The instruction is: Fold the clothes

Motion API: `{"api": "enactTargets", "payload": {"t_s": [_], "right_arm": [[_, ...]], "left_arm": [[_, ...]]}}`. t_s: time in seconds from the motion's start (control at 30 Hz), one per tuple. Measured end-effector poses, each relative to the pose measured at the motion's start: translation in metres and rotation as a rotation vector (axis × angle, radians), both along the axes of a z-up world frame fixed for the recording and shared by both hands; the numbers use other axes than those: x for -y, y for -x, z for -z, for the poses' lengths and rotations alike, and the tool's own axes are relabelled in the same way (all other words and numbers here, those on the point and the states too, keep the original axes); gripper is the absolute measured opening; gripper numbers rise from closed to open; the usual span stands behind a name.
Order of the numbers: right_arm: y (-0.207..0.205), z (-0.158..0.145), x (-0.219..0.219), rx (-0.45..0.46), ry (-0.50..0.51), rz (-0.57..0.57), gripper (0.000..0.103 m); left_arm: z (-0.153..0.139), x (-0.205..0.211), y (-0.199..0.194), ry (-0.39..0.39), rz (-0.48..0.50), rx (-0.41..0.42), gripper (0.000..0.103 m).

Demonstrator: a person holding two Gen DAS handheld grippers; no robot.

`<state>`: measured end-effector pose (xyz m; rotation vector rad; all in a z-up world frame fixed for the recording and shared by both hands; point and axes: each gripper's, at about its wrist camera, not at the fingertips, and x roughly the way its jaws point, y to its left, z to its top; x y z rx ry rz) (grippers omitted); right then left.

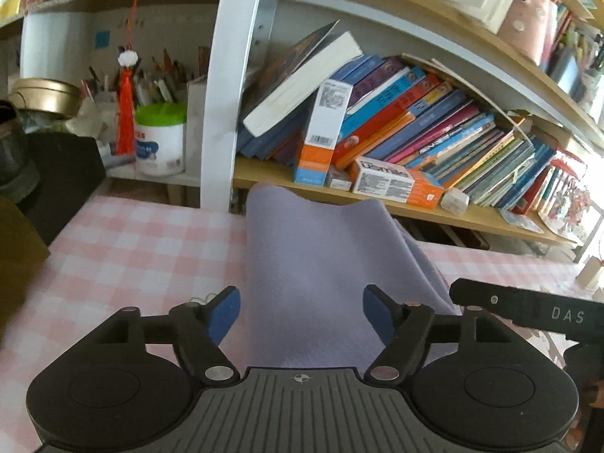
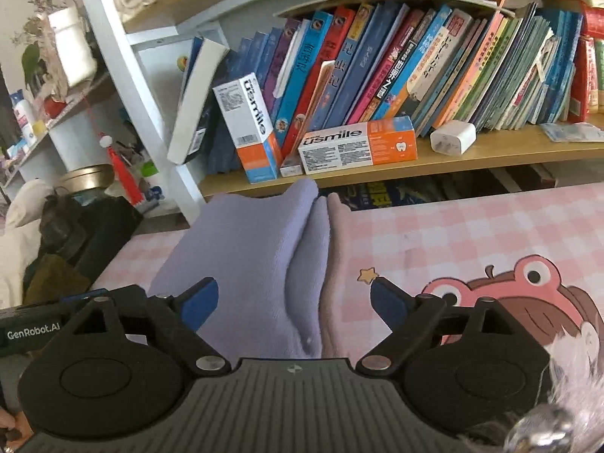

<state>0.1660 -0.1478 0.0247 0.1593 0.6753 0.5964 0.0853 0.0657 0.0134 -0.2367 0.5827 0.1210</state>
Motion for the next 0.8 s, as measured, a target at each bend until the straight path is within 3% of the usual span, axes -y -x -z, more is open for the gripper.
{"api": "enactTargets", "payload": {"t_s": [0.13,0.3,0.8], "right_arm": [[0.02,-0.005,0.003,0.012,0.021,0.0,0.092],[0.04,-0.006,0.008,-0.04,0.02,0.007,0.092],[0.081,0.003,0.021,-0.03,0.164,0.074,0.098]], "left_arm": [[-0.006,0.006,0.013,-0.007,-0.011,-0.001,0.085],[-0.007,0.014,0.026,-0.013,-0.009,-0.016,0.087],[0.001,0.041,0.05,-0.091,-0.029,-0.089,0.094]]}}
